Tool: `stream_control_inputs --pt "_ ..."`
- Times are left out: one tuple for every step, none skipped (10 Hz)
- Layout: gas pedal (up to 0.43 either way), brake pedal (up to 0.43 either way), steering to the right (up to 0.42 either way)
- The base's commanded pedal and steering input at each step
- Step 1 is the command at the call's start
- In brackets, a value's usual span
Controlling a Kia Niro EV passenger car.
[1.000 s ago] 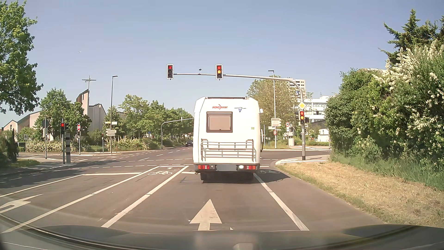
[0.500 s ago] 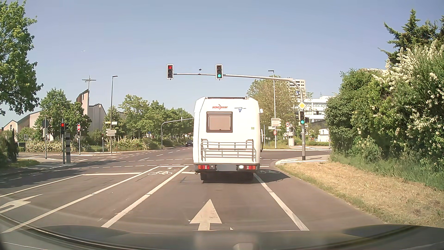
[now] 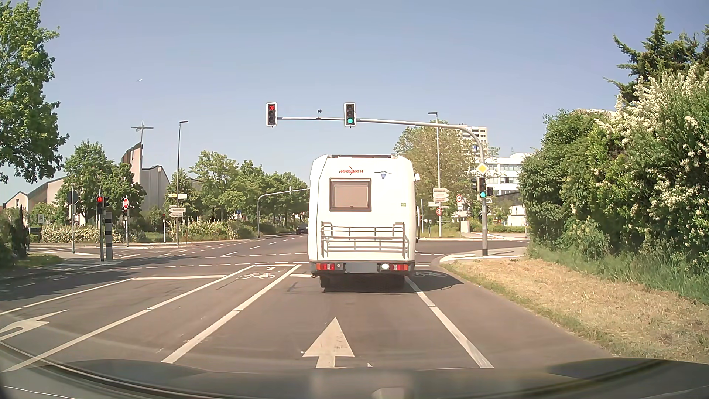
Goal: Follow the waypoints while adhering to traffic rules and regulations
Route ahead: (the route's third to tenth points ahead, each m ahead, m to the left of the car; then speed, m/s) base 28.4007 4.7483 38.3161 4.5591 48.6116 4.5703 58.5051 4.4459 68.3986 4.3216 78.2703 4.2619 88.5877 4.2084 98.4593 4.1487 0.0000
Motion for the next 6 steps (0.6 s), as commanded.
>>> stream_control_inputs --pt "0.000 0.299 0.005" --pt "0.000 0.293 0.005" --pt "0.000 0.293 0.005" --pt "0.000 0.293 0.005" --pt "0.000 0.293 0.005" --pt "0.000 0.293 0.005"
